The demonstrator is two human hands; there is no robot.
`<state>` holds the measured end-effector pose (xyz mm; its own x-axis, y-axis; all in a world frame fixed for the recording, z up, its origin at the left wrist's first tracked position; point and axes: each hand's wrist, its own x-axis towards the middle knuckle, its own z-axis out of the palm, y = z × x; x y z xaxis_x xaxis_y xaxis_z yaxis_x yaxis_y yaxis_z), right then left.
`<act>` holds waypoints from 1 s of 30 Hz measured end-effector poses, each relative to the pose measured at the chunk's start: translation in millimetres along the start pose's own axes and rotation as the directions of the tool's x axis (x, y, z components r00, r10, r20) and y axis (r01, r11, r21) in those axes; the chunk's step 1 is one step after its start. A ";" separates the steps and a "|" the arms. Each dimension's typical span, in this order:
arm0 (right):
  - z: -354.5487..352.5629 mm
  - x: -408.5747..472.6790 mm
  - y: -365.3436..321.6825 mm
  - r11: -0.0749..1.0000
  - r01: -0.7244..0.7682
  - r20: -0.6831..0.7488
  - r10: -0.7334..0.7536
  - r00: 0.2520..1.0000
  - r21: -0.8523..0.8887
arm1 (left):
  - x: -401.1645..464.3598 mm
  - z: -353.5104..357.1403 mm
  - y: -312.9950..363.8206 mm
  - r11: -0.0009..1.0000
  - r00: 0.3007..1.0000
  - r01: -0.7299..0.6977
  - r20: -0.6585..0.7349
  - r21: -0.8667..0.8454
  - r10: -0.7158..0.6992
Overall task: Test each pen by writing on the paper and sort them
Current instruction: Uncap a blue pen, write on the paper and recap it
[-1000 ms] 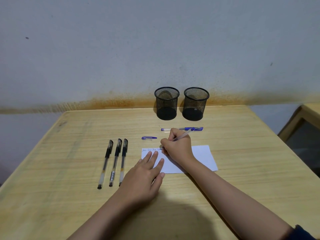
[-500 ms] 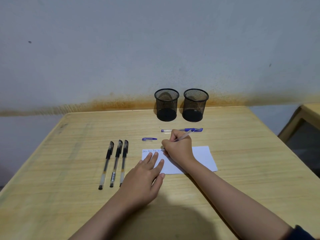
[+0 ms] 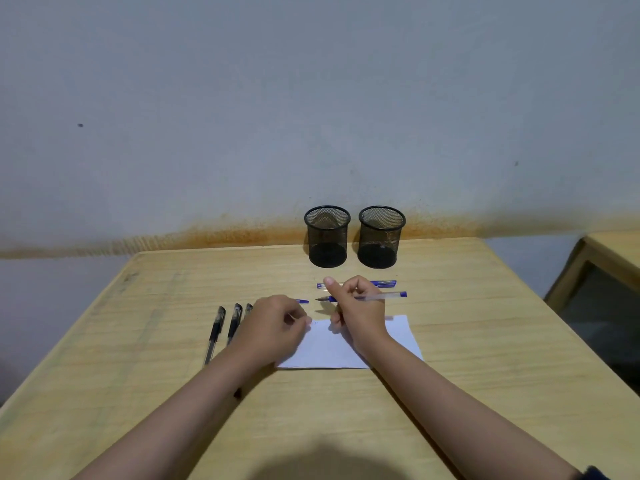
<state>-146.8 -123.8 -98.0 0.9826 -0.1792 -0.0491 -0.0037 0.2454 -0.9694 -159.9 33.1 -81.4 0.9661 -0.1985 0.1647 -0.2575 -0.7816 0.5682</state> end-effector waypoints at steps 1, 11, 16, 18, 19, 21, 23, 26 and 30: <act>-0.2 -0.6 -2.3 1.000 -0.003 0.014 0.003 1.000 0.001 | 6.5 0.0 -2.6 1.000 0.998 -0.004 -0.056 0.009 0.005; -14.8 -22.4 -25.5 0.983 0.155 0.092 -0.147 0.985 -0.097 | 36.2 7.8 -14.1 0.982 0.997 0.041 -0.078 0.186 -0.027; -33.1 -25.0 -31.8 0.942 0.260 0.073 -0.250 0.966 -0.213 | 29.3 0.4 7.7 0.986 0.995 0.005 -0.101 -0.169 -0.022; -37.1 -25.0 -34.0 0.935 0.277 0.073 -0.267 0.961 -0.223 | 23.8 -3.4 17.0 0.963 0.993 -0.050 -0.117 -0.264 0.020; -38.2 -25.0 -34.8 0.930 0.287 0.078 -0.277 0.958 -0.228 | 21.8 -4.9 20.7 0.954 0.992 -0.077 -0.122 -0.288 0.043; -39.1 -25.8 -36.8 0.919 0.307 0.085 -0.295 0.952 -0.246 | 19.9 -6.3 25.3 0.944 0.988 -0.118 -0.129 -0.307 0.082; -40.1 -26.8 -39.4 0.907 0.327 0.082 -0.317 0.945 -0.264 | 18.4 -7.7 29.5 0.939 0.986 -0.141 -0.132 -0.315 0.104; -43.6 -28.2 -45.1 0.897 0.346 0.071 -0.340 0.938 -0.274 | 18.3 -8.6 31.9 0.925 0.984 -0.152 -0.146 -0.348 0.106; -48.7 -30.5 -47.4 0.887 0.349 0.074 -0.344 0.936 -0.302 | 17.5 -8.8 36.4 0.915 0.981 -0.160 -0.164 -0.371 0.105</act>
<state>-185.7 -176.4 -62.3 0.9348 -0.1819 0.3050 0.2841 -0.1322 -0.9496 -152.5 6.4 -50.8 0.9182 -0.1797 0.3531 -0.3956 -0.4640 0.7926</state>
